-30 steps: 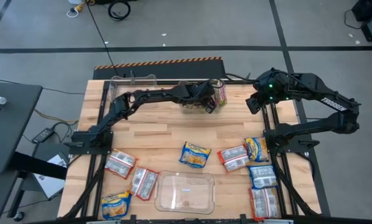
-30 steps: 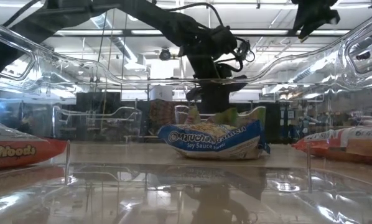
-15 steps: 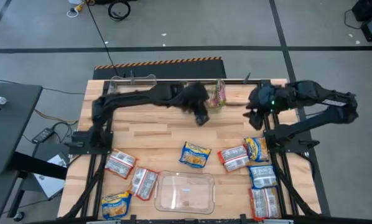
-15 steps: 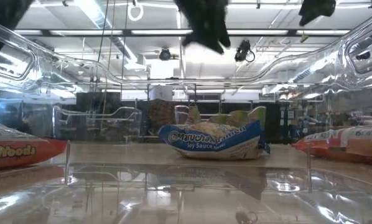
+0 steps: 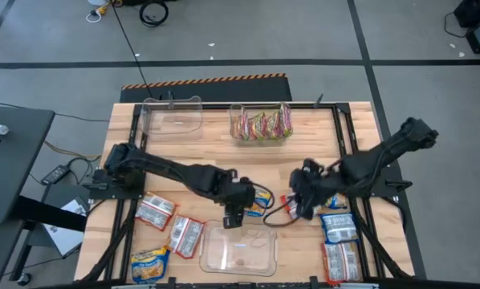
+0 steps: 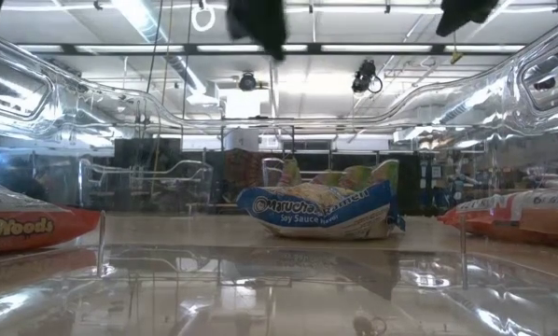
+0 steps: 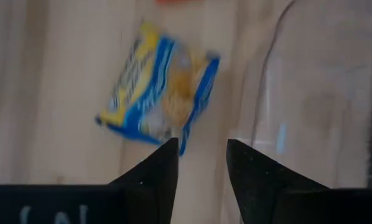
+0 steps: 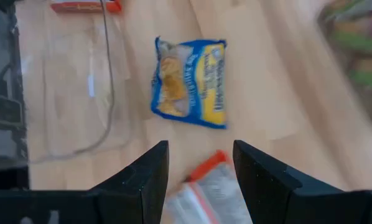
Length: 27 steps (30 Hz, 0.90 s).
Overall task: Sort Maruchan noodles
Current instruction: Put the blue noodle pack into the top left transparent bin
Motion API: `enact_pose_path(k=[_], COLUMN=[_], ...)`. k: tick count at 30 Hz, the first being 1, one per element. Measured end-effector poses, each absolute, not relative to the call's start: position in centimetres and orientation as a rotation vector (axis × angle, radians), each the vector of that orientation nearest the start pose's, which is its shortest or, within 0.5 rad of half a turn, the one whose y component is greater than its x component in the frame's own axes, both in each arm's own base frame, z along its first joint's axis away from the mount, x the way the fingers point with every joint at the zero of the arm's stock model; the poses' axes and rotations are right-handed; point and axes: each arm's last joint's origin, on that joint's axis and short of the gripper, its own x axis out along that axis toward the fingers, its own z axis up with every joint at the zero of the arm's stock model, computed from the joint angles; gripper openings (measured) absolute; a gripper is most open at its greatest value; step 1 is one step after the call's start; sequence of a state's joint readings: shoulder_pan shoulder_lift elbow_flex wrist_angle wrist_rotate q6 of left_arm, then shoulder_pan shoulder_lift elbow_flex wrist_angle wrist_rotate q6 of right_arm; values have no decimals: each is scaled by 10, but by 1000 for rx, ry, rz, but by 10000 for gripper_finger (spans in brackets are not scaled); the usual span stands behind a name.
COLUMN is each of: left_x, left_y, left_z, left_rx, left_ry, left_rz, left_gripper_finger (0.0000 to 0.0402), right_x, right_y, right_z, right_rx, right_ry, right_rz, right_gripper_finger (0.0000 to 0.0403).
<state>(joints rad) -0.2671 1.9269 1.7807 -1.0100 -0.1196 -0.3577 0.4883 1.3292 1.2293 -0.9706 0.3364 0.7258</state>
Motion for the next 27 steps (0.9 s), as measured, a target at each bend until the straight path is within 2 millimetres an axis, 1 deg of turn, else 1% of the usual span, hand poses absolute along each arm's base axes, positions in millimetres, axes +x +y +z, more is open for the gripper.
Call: enact_pose_path(k=[3, 5, 9, 12, 15, 17, 19, 20, 23, 25, 27], left_x=[383, 383, 387, 392, 399, 406, 410, 411, 410, 405, 404], left_y=[-100, -97, -83, -64, -44, -34, -28, -28, -33, -34, -33], left_z=[251, 234, 219, 207, 196, 195, 190, 187, 174, 165, 155], left_rx=[-113, -138, -276, -464, -544, -543, -507, -477, -361, -287, -244], left_ry=[1209, 1211, 1160, 1121, 1041, 961, 920, 909, 953, 986, 989], left_rz=[130, 155, 241, 287, 291, 238, 169, 133, 73, 92, 141], left_gripper_finger=[158, 169, 192, 214, 240, 252, 257, 257, 251, 246, 240], right_x=[236, 241, 244, 243, 240, 238, 237, 236, 233, 231, 229], right_y=[125, 134, 153, 165, 174, 176, 177, 177, 175, 172, 168], right_z=[297, 288, 271, 263, 260, 260, 260, 261, 263, 265, 267], right_rx=[314, 366, 443, 510, 539, 548, 545, 547, 535, 525, 516], right_ry=[978, 991, 1018, 1024, 1022, 1019, 1029, 1030, 1038, 1045, 1046], right_rz=[-279, -315, -371, -412, -412, -417, -414, -411, -415, -425, -437], right_gripper_finger=[185, 185, 185, 185, 185, 185, 185, 185, 185, 185, 185])
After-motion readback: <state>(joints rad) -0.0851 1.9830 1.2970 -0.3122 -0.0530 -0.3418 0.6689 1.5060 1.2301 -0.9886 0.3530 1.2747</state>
